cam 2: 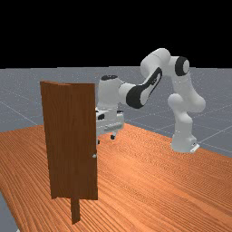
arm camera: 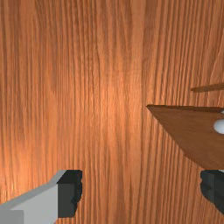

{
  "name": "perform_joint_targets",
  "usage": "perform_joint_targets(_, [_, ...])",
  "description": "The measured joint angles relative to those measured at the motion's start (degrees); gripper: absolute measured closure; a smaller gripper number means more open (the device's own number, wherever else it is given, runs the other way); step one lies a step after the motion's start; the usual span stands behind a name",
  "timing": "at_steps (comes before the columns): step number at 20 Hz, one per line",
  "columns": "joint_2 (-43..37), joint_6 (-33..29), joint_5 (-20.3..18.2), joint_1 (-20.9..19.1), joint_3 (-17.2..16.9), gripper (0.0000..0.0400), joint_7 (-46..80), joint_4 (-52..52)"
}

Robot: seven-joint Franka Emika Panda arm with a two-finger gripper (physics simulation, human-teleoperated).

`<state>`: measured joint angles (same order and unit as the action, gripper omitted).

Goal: Close the door

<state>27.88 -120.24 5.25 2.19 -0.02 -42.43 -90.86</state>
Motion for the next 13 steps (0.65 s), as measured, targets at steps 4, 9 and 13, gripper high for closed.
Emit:
perform_joint_targets(4, [4.52, 3.35, 1.8, 1.3, -1.33, 0.0, 3.55, 7.41])
perform_joint_targets(9, [15.22, 10.62, 1.4, 1.35, -1.46, 0.0, 2.54, 25.31])
perform_joint_targets(13, [20.19, 13.8, 0.08, 0.78, -0.75, 0.0, 1.57, 33.4])
